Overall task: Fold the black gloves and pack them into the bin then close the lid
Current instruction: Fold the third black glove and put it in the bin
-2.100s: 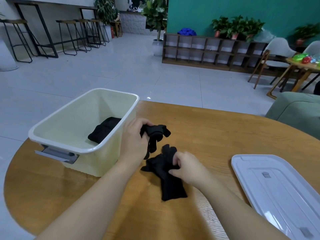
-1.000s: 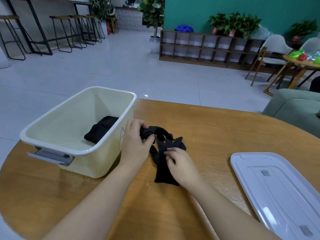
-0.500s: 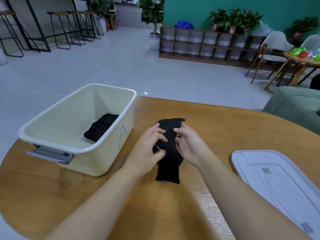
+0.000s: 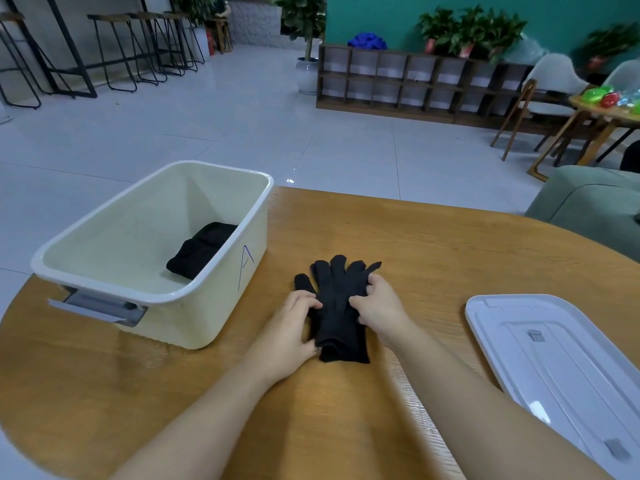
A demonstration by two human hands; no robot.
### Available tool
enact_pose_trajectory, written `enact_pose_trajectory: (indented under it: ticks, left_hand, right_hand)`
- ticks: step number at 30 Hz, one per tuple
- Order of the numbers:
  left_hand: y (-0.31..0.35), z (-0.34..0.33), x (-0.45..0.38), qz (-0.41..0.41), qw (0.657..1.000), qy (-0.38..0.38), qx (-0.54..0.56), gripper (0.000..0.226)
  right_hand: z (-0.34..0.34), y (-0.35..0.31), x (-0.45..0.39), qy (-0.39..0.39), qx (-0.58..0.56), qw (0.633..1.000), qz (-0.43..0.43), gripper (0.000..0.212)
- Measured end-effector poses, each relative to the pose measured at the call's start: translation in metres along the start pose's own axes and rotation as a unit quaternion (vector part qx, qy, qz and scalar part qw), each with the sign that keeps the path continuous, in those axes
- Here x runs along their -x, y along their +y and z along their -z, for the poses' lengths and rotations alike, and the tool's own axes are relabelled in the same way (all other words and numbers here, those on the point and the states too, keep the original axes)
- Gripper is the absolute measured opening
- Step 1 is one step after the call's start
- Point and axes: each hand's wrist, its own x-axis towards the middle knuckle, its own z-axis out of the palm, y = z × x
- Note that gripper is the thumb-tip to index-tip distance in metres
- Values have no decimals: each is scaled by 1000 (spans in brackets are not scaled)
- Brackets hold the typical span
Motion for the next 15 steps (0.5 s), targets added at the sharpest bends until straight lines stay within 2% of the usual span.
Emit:
enact_pose_trajectory:
  ticks: [3, 5, 11, 13, 15]
  left_hand:
    - [0, -2, 0, 32, 999, 24, -16, 60]
    - [0, -1, -2, 46, 999, 14, -12, 65]
    - [1, 0, -1, 53, 999, 6, -8, 70]
    - [1, 0, -1, 52, 999, 5, -13, 69]
    - [1, 1, 0, 48, 999, 4, -18, 67]
  right_hand:
    - [0, -2, 3, 9, 53, 998, 22, 38]
    - [2, -3, 3, 5, 82, 996, 25, 37]
    - [8, -5, 3, -14, 102, 995, 3, 35]
    - [8, -7, 5, -7, 116, 993, 15, 31]
    - [6, -8, 7, 24, 156, 987, 25, 40]
